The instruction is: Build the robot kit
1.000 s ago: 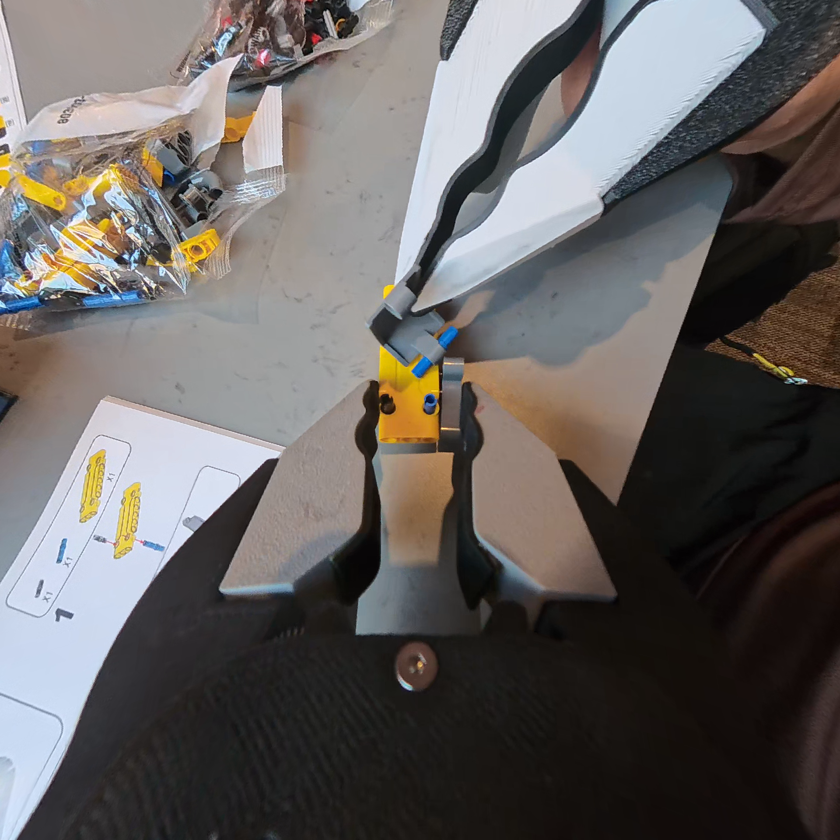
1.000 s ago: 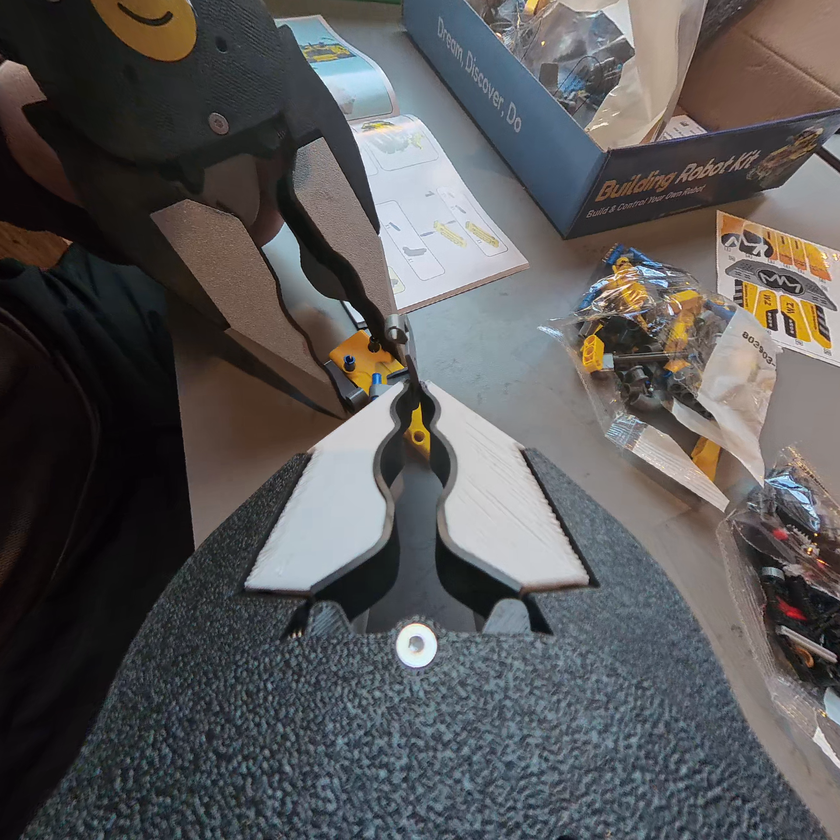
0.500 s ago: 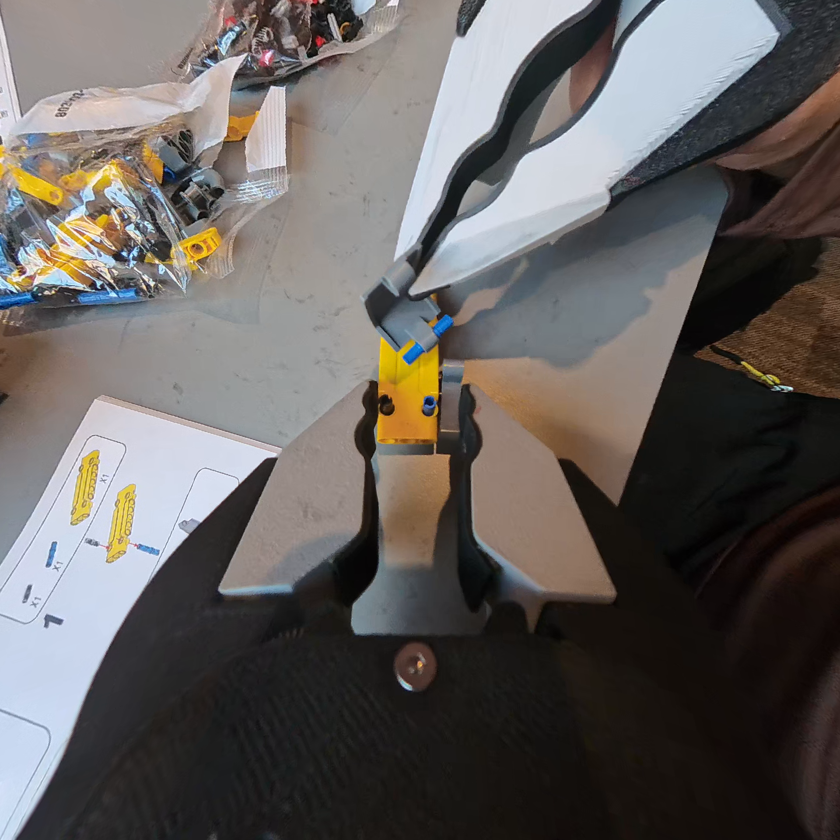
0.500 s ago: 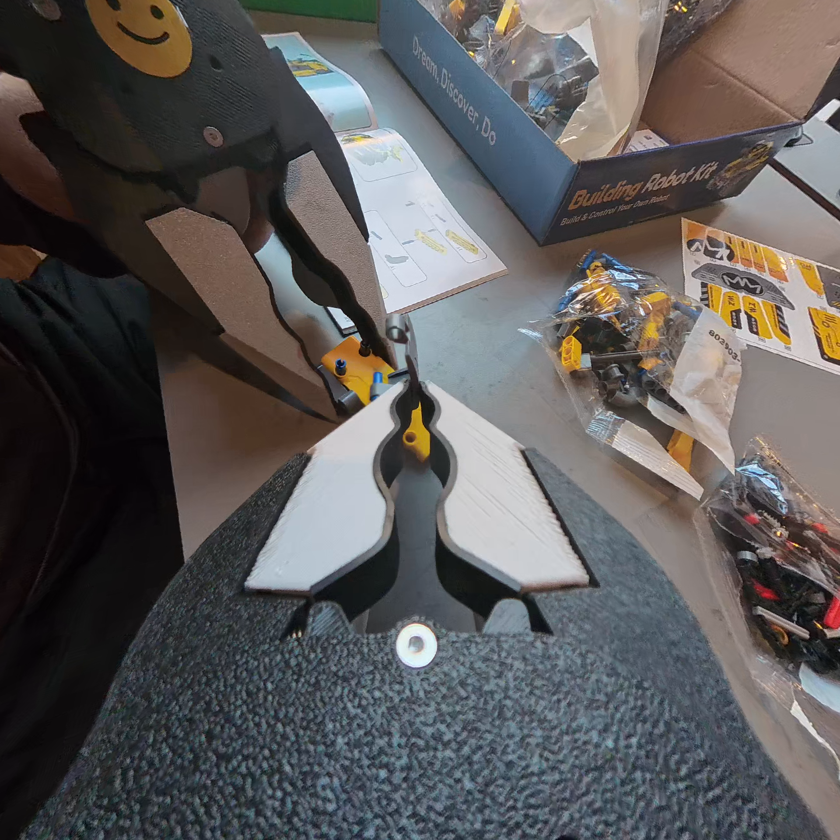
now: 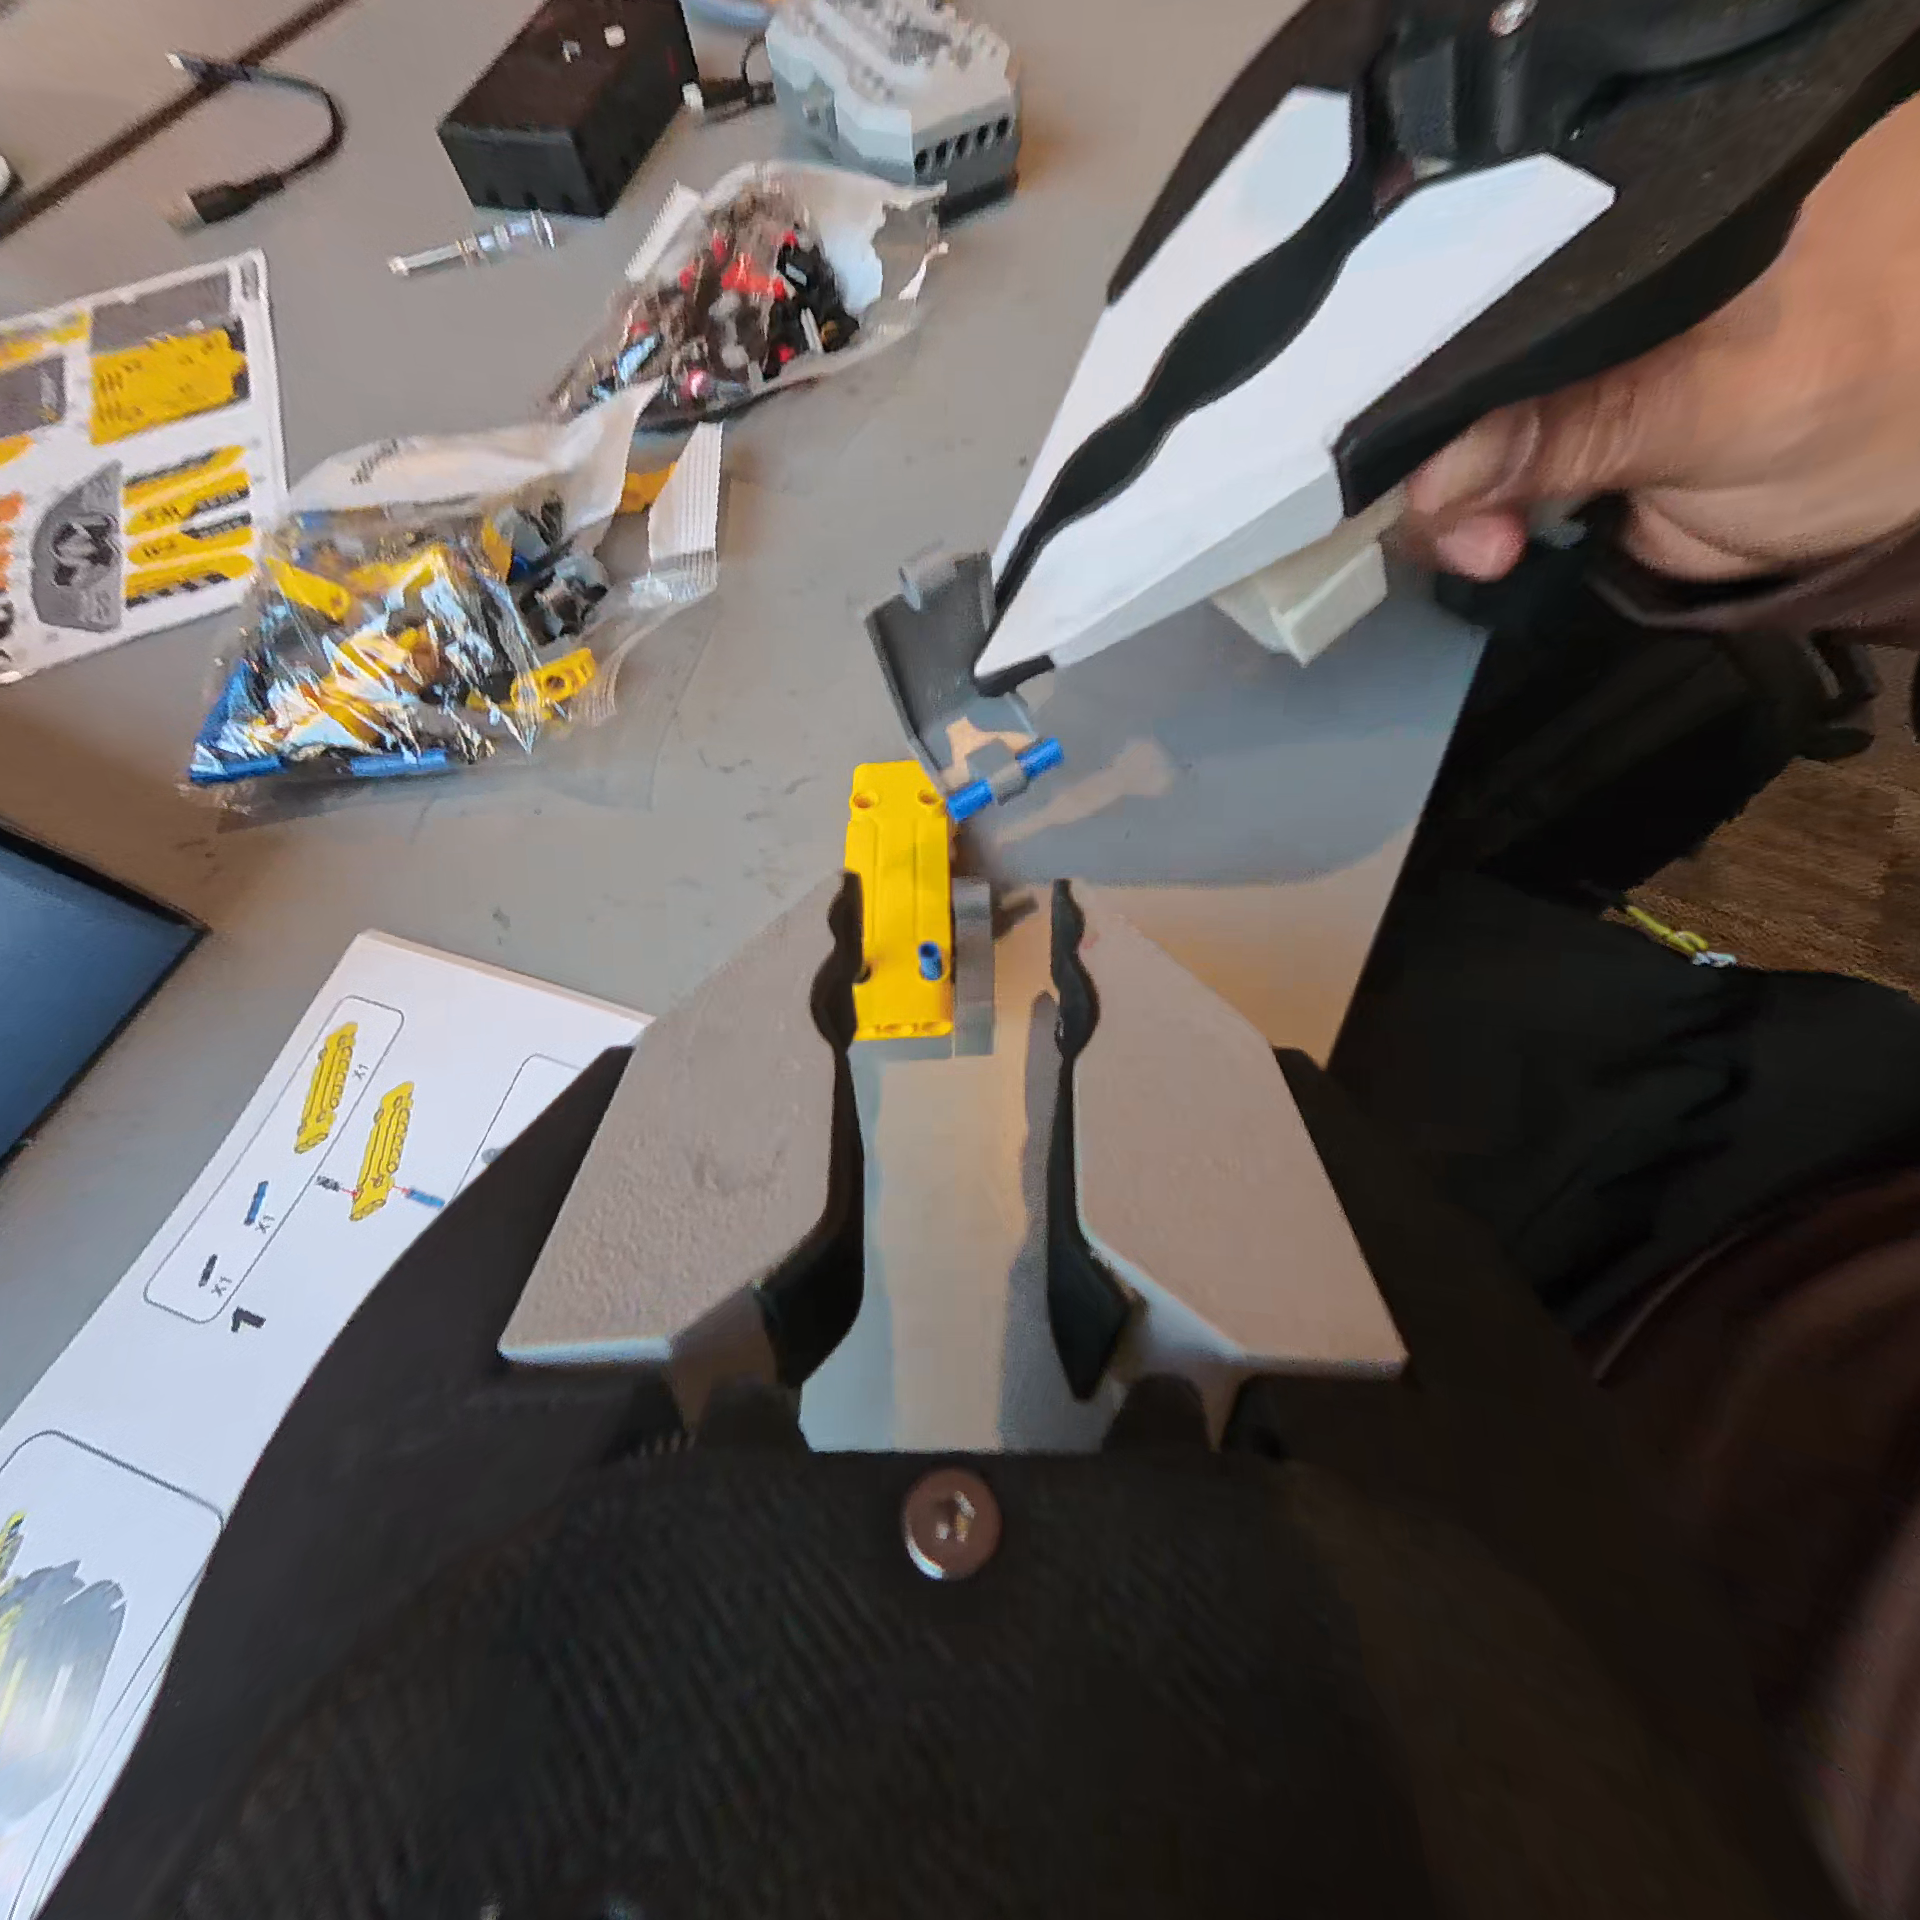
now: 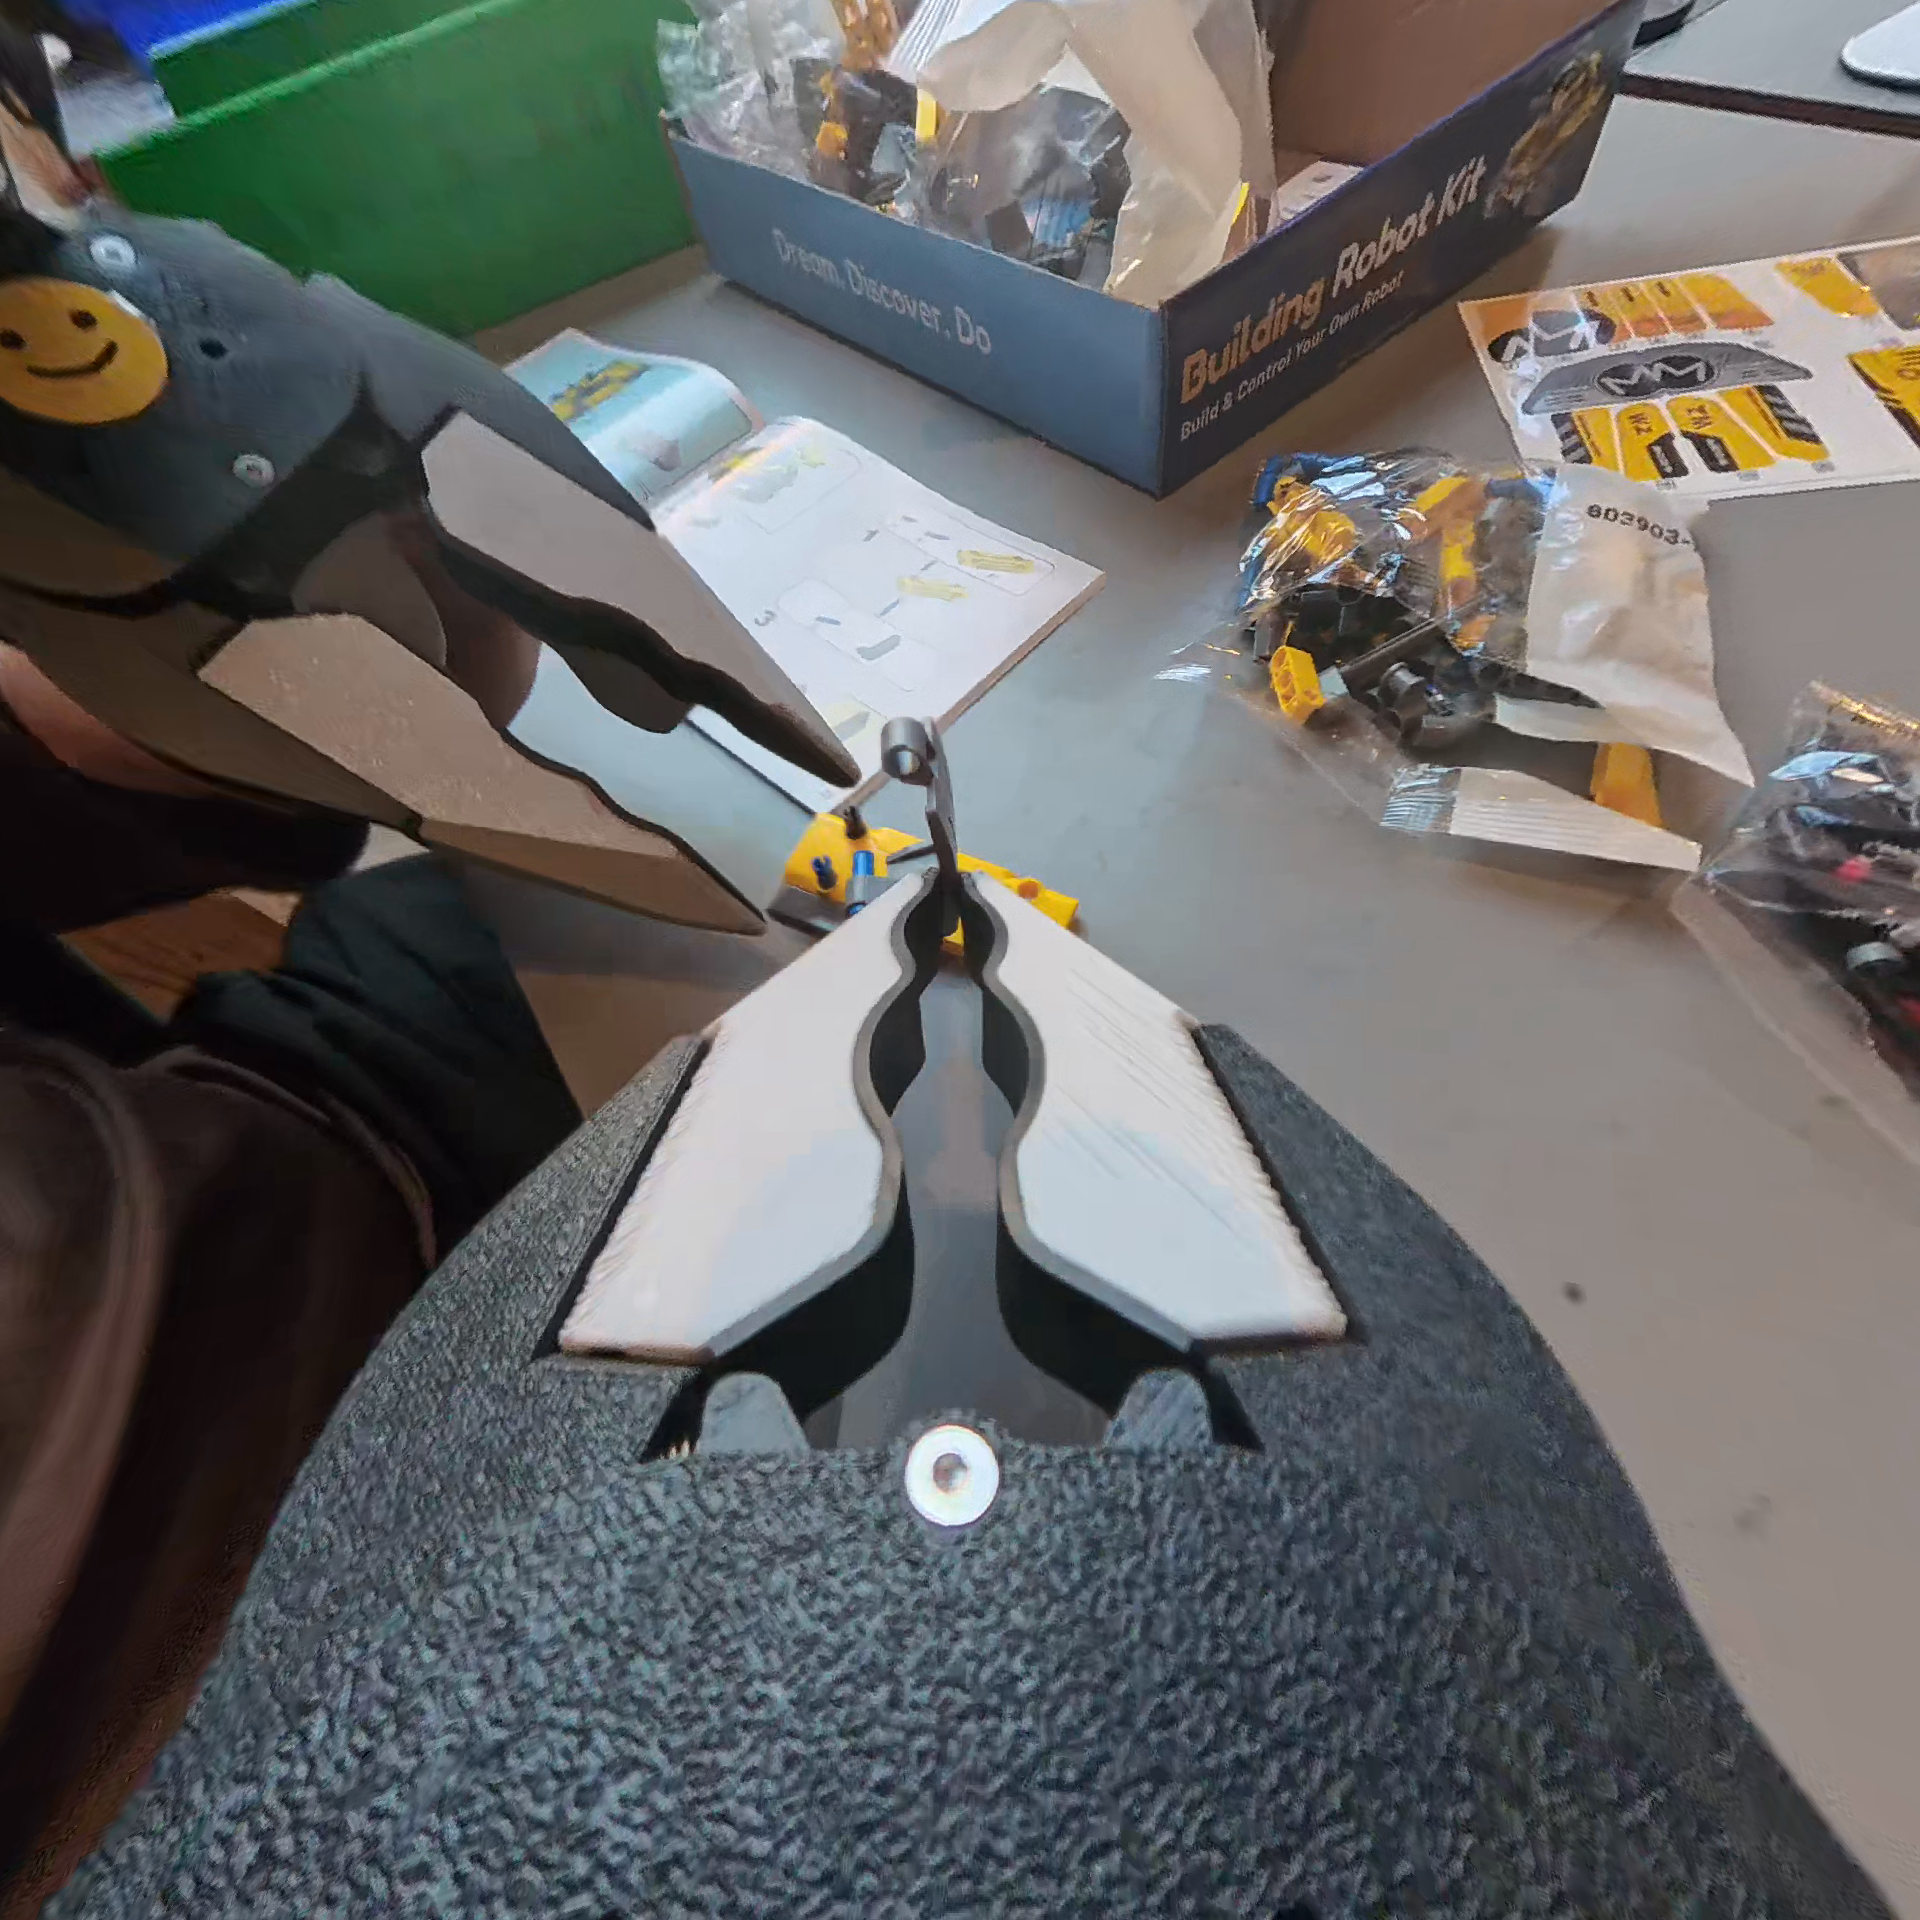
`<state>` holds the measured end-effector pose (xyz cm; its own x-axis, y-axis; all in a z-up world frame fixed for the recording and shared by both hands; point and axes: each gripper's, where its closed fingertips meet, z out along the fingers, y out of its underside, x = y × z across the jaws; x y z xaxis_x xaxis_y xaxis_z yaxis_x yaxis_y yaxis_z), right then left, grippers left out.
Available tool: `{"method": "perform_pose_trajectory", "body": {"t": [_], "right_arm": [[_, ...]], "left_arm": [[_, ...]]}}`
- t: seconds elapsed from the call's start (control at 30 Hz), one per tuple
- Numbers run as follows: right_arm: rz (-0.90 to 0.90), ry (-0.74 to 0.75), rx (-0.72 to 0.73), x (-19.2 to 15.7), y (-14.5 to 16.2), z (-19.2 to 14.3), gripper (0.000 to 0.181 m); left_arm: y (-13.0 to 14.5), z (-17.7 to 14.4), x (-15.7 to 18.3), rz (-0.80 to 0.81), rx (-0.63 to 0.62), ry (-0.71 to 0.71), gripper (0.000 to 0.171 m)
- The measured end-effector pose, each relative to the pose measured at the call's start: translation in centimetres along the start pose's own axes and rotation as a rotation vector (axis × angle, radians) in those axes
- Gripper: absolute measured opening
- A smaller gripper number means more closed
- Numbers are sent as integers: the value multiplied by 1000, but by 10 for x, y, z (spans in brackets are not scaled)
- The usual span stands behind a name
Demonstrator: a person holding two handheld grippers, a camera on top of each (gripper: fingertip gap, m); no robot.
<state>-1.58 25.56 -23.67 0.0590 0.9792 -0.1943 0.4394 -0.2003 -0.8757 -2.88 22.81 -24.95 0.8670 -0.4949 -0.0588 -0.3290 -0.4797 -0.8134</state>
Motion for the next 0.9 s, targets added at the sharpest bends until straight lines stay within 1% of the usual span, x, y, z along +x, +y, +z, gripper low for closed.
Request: {"method": "perform_pose_trajectory", "body": {"t": [0.1, 0.2, 0.27, 0.33, 0.4, 0.47, 0.53, 0.6, 0.8, 0.9], "right_arm": [[77, -13, 47, -13, -6, -2, 2], [107, -10, 80, -20, -8, -3, 2], [119, -15, 81, -23, -6, -2, 2], [122, -13, 75, -24, -3, -2, 2], [98, 15, 61, -22, 2, 0, 2], [41, 78, 7, -11, 12, 3, 2], [25, 121, -24, -3, 19, 1, 2], [53, 125, -36, -1, 23, -2, 2], [94, 147, -93, -1, 41, -4, 3], [109, 143, -98, -1, 44, -3, 3]], "left_arm": [[-9, 0, 5, 45, 46, -24, 25], [-9, -5, 7, 118, 63, -62, 6], [-8, -8, 7, 150, 70, -76, 4], [-4, -7, 11, 132, 63, -45, 8], [2, -5, 13, 105, 38, -19, 17], [15, -3, 1, 84, -31, -60, 17], [29, 0, -9, 23, -112, -64, 29], [35, 3, -10, -33, -132, -25, 36], [30, 3, -20, 5, -118, -37, 42], [36, 8, -23, -1, -157, -8, 50]]}}
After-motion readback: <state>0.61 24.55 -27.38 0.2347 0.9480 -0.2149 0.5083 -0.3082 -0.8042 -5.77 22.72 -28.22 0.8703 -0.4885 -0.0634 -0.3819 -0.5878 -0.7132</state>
